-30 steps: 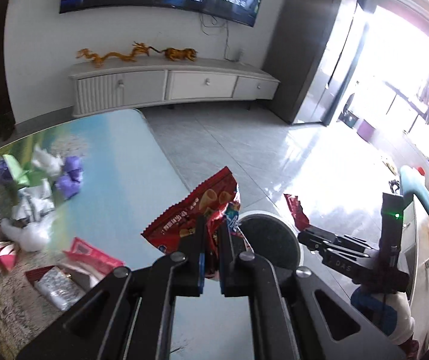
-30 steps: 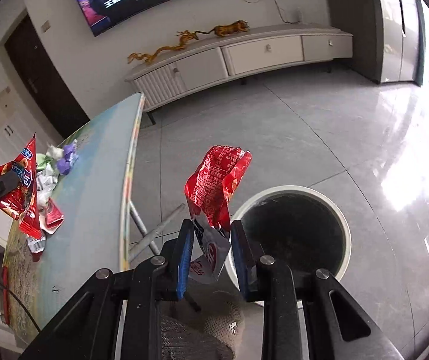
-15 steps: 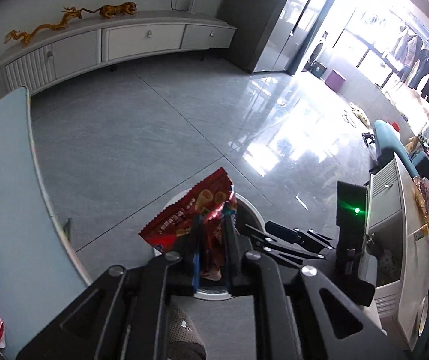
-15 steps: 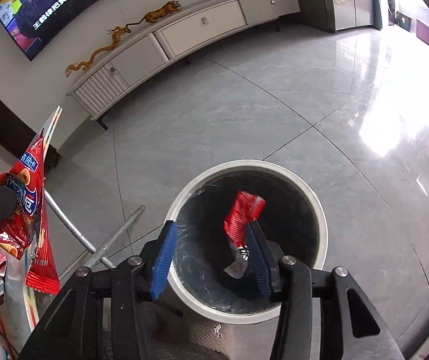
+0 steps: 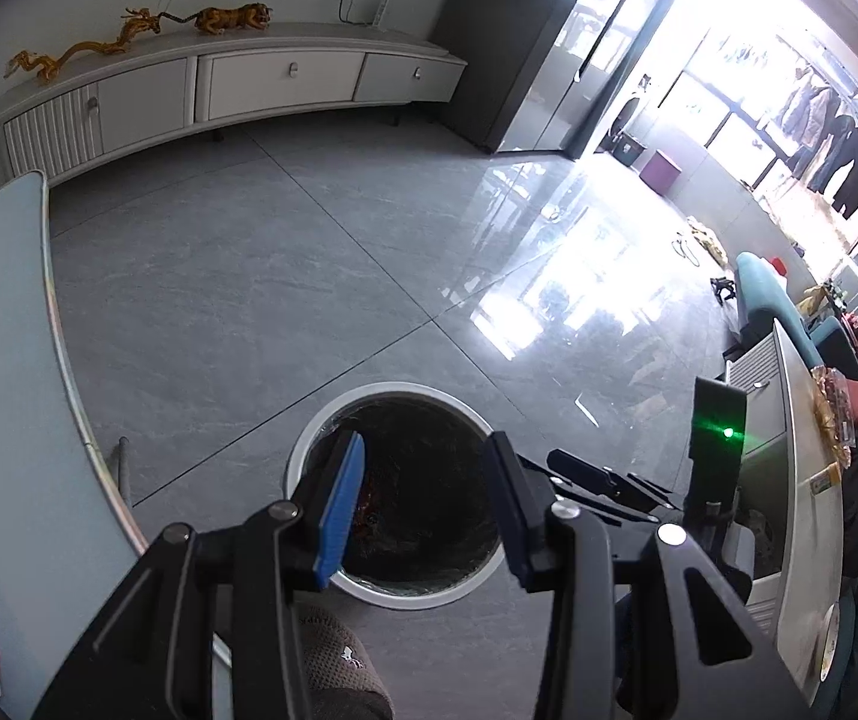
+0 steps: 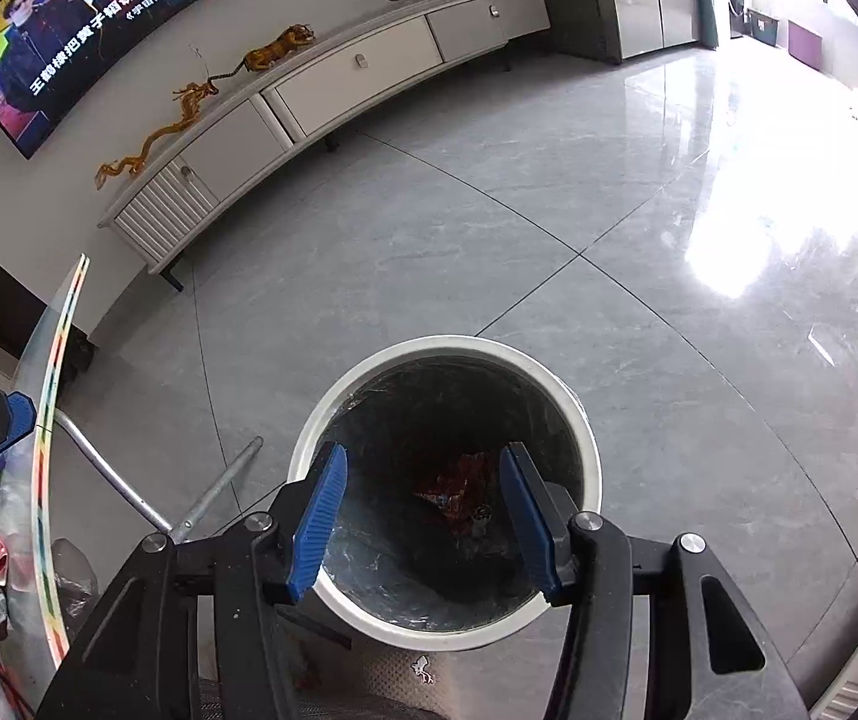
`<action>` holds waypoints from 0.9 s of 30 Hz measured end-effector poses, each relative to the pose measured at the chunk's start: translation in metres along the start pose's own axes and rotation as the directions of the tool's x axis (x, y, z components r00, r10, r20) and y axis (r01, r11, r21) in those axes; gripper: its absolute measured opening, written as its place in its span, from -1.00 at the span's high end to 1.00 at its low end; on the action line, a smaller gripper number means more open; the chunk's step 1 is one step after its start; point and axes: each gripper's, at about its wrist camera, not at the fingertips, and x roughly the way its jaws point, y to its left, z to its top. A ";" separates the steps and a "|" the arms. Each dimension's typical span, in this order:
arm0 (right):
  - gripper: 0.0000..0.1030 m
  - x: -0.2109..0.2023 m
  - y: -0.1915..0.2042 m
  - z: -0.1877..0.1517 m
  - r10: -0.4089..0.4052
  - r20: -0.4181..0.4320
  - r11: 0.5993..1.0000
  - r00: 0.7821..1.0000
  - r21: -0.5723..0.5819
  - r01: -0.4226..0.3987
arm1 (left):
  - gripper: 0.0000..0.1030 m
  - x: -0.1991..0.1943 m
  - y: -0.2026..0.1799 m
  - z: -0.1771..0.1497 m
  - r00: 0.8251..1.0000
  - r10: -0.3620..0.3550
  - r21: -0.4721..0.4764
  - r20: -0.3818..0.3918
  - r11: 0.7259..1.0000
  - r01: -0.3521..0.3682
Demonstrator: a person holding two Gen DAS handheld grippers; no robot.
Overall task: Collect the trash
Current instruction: 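Open both tools to drop the wrappers into the bin, then move both tools back over the wrappers on the table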
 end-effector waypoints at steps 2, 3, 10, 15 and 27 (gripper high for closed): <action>0.02 -0.013 0.012 0.002 0.009 0.027 1.000 1.000 -0.026 -0.008 | 0.22 -0.019 0.003 -0.004 0.999 0.021 -0.008 0.029 1.000 -0.021; 0.02 -0.017 0.017 0.002 0.014 0.037 0.999 0.999 -0.037 -0.013 | 0.22 -0.027 0.007 -0.006 0.999 0.031 -0.011 0.043 0.999 -0.030; 0.02 -0.064 0.069 -0.004 0.080 0.110 0.989 0.991 -0.131 -0.065 | 0.22 -0.100 0.045 -0.038 0.986 0.099 -0.073 0.132 0.993 -0.089; 0.02 -0.087 0.109 -0.014 0.134 0.131 0.972 0.982 -0.210 -0.104 | 0.22 -0.150 0.072 -0.073 0.972 0.145 -0.126 0.186 0.984 -0.123; 0.02 -0.128 0.204 -0.047 0.236 0.128 0.899 0.963 -0.406 -0.166 | 0.09 -0.242 0.142 -0.154 0.923 0.266 -0.298 0.278 0.937 -0.180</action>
